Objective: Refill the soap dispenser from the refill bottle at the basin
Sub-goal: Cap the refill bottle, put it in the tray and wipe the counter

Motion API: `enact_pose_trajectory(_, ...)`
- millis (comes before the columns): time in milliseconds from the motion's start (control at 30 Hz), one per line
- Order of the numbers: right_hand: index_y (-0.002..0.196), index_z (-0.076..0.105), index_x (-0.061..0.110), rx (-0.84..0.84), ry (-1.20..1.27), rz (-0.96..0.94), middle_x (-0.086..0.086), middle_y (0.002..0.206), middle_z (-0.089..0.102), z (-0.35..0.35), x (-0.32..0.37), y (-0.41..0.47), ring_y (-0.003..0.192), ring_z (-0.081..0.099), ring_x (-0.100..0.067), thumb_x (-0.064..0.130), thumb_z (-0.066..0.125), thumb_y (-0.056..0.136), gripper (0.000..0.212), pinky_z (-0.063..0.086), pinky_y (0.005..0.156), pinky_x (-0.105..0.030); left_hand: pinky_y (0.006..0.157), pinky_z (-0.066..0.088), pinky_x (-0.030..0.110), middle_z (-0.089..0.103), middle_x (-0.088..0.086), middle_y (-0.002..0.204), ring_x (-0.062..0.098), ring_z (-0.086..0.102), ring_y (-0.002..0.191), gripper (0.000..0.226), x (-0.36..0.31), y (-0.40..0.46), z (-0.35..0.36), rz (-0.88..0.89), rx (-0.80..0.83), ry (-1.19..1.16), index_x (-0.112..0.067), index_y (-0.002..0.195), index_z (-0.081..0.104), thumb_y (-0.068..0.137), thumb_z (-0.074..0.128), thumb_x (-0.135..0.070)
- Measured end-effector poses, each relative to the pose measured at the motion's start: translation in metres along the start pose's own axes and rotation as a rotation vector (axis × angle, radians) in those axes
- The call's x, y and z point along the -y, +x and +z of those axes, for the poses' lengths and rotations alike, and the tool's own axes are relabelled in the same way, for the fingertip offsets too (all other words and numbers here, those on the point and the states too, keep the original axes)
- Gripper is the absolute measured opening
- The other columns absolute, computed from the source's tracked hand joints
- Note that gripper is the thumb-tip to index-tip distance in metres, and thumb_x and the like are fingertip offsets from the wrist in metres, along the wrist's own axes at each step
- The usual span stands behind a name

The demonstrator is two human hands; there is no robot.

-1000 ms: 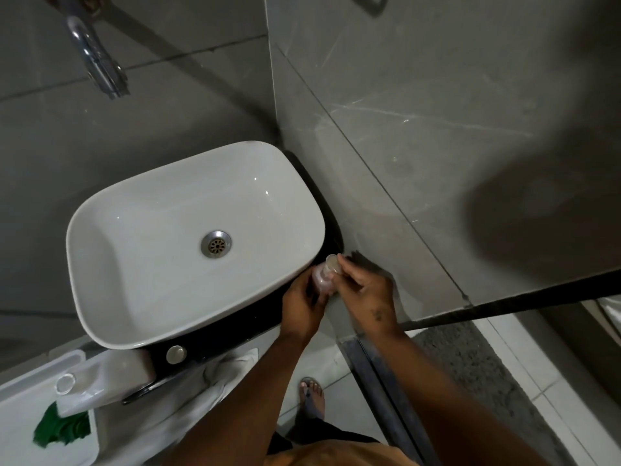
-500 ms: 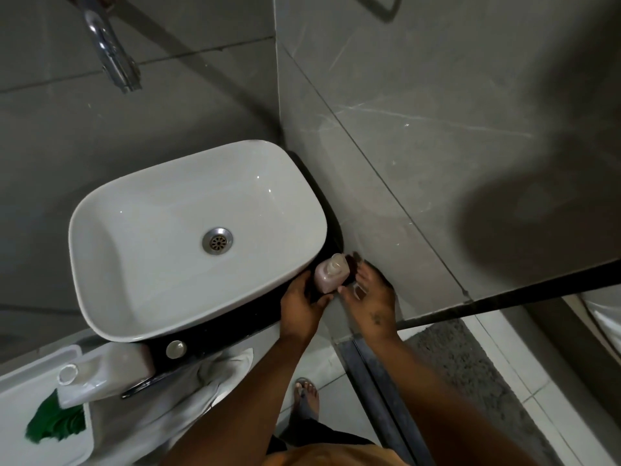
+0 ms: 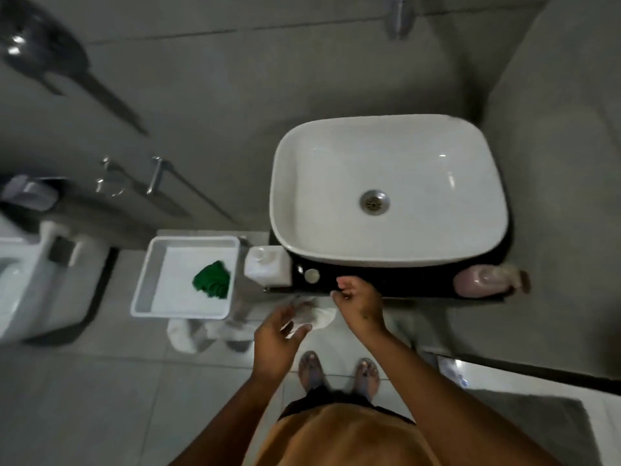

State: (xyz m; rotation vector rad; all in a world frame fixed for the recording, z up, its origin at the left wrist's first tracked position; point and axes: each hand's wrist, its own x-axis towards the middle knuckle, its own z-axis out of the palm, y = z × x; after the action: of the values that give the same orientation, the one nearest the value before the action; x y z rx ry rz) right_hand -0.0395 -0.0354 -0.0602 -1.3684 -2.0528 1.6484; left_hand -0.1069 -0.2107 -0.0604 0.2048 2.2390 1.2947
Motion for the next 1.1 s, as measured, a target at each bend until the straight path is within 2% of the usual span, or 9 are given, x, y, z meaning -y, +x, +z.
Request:
enact_pose_trajectory(67,0.113,0.071,0.006,0.034,-0.046,0.007,-0.010,0.101,0.071,0.028,0.010,0.010,0.081,0.063,-0.017,0.007,0.082,0.079,0.036,0.046,0.072,-0.014,0.083,0.057,0.015,0.072,-0.010,0.104,0.019,0.073,0.103,0.043,0.005,0.014,-0.033,-0.041,-0.066,0.019,-0.025,0.104,0.065,0.074,0.092,-0.010)
enact_pose_trajectory(200,0.117,0.068,0.011,-0.031,-0.175,0.066,-0.008,0.098,0.067,0.056,0.020,0.023,0.085,0.064,-0.022,0.026,0.092,0.068,0.057,0.050,0.076,-0.028,0.082,0.053,0.018,0.063,-0.007,0.114,0.015,0.066,0.107,0.075,-0.006,0.051,-0.080,0.056,-0.056,0.149,-0.028,0.120,0.054,0.059,0.098,-0.025)
enact_pose_trajectory(333,0.103,0.072,0.018,-0.068,-0.284,0.048,-0.010,0.099,0.070,0.066,0.020,0.027,0.091,0.068,-0.030,0.036,0.088,0.068,0.043,0.058,0.078,-0.040,0.096,0.053,0.025,0.059,-0.014,0.124,0.005,0.060,0.113,0.098,-0.036,0.091,-0.096,0.240,0.103,0.191,-0.037,0.137,0.049,0.054,0.100,-0.026)
enact_pose_trajectory(433,0.092,0.073,0.019,-0.095,-0.299,0.014,-0.009,0.094,0.069,0.065,0.022,0.025,0.085,0.068,-0.030,0.031,0.087,0.069,0.030,0.057,0.075,-0.037,0.103,0.051,0.033,0.058,0.002,0.136,0.020,0.059,0.124,0.102,-0.051,0.110,-0.096,0.233,0.240,0.176,-0.022,0.146,0.048,0.058,0.099,-0.012)
enact_pose_trajectory(600,0.082,0.074,0.016,-0.063,-0.222,-0.110,-0.002,0.081,0.072,0.041,0.043,0.005,0.077,0.071,-0.022,0.012,0.081,0.067,0.017,0.059,0.072,-0.032,0.100,0.055,0.036,0.068,-0.004,0.119,0.011,0.067,0.109,0.074,-0.066,0.113,-0.094,0.253,0.343,0.169,-0.017,0.129,0.058,0.065,0.094,-0.004)
enact_pose_trajectory(700,0.100,0.075,0.019,-0.001,-0.168,-0.151,0.011,0.080,0.072,0.011,0.071,-0.012,0.073,0.072,-0.011,0.006,0.081,0.069,0.034,0.053,0.065,-0.009,0.103,0.053,0.033,0.070,-0.001,0.122,0.015,0.066,0.116,0.074,-0.068,0.100,-0.095,0.294,0.329,0.136,-0.016,0.129,0.060,0.064,0.096,-0.009)
enact_pose_trajectory(767,0.106,0.070,0.022,0.034,-0.115,-0.180,0.008,0.087,0.073,-0.013,0.093,-0.022,0.071,0.071,-0.007,0.004,0.083,0.069,0.043,0.055,0.067,-0.013,0.099,0.053,0.024,0.071,-0.008,0.120,0.006,0.066,0.114,0.074,-0.070,0.088,-0.096,0.332,0.308,0.097,-0.022,0.126,0.063,0.062,0.098,-0.016)
enact_pose_trajectory(900,0.094,0.075,0.028,0.140,-0.187,-0.426,0.013,0.070,0.063,-0.059,0.147,-0.038,0.056,0.054,-0.002,0.003,0.084,0.067,0.038,0.045,0.060,-0.010,0.092,0.058,0.023,0.071,-0.016,0.116,0.004,0.069,0.109,0.076,-0.087,0.068,-0.094,0.444,0.287,0.124,-0.034,0.122,0.065,0.054,0.098,-0.041)
enact_pose_trajectory(1100,0.111,0.076,0.030,0.327,-0.591,-0.728,0.013,0.105,0.066,-0.094,0.204,-0.037,0.086,0.064,-0.004,0.013,0.078,0.077,0.038,0.055,0.079,-0.020,0.090,0.060,0.036,0.069,-0.015,0.115,0.005,0.068,0.104,0.079,-0.123,0.060,-0.083,0.577,0.315,0.259,-0.032,0.124,0.066,0.053,0.096,-0.050)
